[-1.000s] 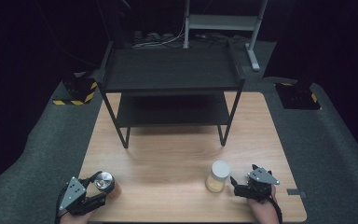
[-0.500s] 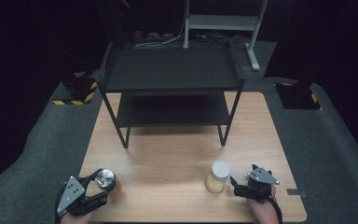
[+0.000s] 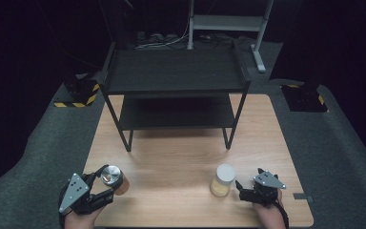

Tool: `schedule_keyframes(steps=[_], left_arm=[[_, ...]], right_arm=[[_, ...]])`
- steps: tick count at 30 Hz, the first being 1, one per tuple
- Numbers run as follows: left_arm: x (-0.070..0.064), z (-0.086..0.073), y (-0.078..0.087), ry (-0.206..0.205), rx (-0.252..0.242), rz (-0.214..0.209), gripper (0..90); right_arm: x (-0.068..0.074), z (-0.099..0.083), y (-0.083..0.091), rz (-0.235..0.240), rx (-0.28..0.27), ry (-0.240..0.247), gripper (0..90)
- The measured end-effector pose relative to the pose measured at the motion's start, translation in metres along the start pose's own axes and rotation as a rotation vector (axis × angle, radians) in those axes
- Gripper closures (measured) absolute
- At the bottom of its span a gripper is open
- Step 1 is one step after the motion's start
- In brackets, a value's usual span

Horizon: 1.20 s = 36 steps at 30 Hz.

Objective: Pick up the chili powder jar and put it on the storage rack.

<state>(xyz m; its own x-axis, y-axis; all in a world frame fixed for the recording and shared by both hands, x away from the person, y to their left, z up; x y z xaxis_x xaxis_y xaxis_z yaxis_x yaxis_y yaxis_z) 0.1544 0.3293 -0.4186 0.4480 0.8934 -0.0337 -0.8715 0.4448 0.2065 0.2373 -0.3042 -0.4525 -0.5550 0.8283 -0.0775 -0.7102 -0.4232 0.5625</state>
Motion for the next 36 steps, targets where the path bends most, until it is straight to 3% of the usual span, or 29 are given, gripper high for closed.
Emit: schedule_keyframes(steps=[36], left_arm=[[-0.002,0.064,-0.020,-0.025,-0.105,-0.040,34.8]], right_arm=[[0.000,-0.001,0.000,-0.001,-0.007,-0.006,0.8]])
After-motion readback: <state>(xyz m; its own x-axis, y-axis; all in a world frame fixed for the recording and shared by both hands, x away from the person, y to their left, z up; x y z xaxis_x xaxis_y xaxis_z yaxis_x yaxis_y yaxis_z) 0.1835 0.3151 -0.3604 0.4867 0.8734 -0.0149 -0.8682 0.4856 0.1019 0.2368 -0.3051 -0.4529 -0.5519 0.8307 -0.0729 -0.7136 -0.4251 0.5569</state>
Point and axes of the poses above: each handheld gripper's, and its own axes: y roughly backward along the jaws, z roughly out of its top, x roughly to its left, the point moved 3 cm from there along -y, roughly forward along the jaws, and after that the axes turned 6 degrees about z, right-handed, at the moved point
